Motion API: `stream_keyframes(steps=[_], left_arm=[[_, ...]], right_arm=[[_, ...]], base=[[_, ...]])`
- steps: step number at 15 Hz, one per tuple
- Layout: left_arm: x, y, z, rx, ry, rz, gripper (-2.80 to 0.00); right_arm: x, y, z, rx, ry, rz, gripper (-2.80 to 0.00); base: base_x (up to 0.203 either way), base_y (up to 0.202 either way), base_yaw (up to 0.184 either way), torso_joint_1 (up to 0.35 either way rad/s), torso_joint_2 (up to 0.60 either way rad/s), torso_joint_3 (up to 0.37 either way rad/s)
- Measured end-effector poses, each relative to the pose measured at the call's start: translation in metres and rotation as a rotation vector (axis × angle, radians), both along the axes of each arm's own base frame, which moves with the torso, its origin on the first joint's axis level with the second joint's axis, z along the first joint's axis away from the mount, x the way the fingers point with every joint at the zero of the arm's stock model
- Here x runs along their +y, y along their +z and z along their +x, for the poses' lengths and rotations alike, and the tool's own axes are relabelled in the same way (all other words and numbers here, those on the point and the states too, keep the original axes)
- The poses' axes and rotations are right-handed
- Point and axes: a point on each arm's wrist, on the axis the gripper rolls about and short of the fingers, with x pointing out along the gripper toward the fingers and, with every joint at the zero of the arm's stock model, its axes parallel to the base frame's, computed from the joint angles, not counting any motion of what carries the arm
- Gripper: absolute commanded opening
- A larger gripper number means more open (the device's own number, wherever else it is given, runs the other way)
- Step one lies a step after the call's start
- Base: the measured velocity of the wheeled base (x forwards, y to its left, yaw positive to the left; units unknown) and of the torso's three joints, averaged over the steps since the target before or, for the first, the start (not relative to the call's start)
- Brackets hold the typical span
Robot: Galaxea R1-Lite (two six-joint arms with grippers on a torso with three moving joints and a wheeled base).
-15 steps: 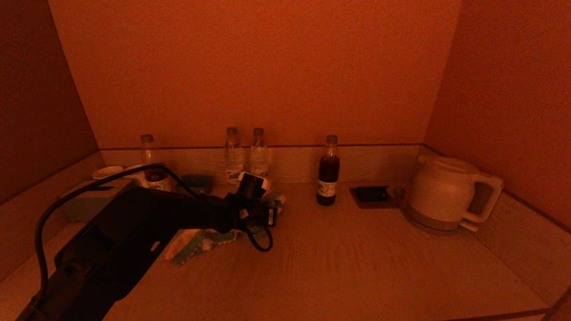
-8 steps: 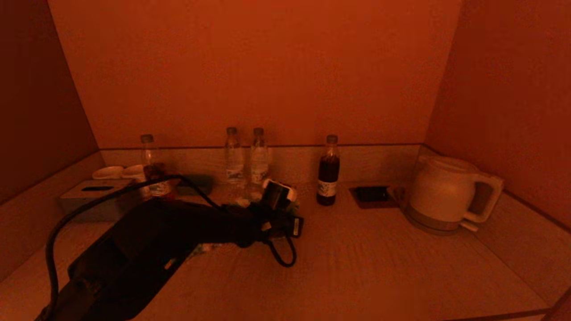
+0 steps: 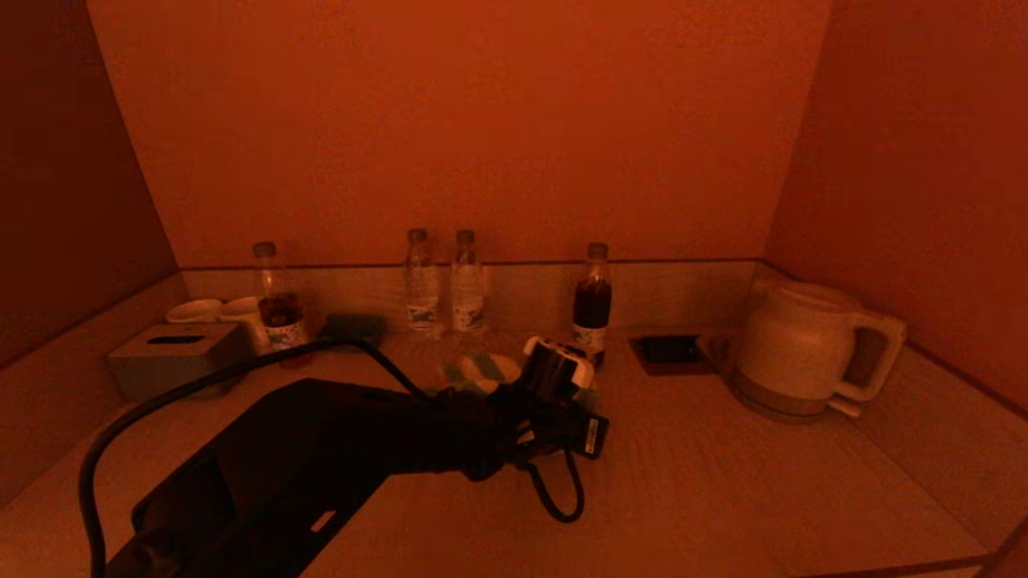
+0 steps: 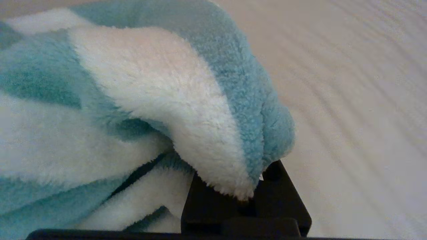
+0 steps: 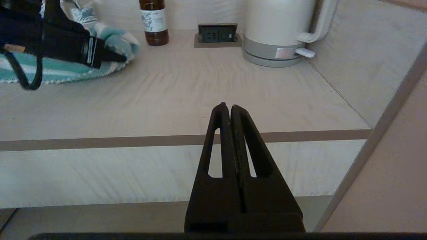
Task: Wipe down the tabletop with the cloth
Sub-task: Sweep the stains on the table
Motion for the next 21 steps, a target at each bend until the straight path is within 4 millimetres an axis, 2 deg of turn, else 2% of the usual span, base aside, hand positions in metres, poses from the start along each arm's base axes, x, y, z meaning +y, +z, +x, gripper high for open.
stream_keyframes(steps=[7,21], left_arm=[[-0.007,-0.003,-0.001,-0.09,-0.122,0.015,-2.8],[0.012,-0.017,0.028,-0.166,-0.158,0.048,-2.8]], right_arm=[[0.0,0.0,0.0,0.0,0.001,0.0,-2.8],[0.0,0.0,0.0,0.0,0.001,0.0,-2.8]], base=[[0.0,0.0,0.0,0.0,0.0,0.0],[0.0,0.0,0.0,0.0,0.0,0.0]])
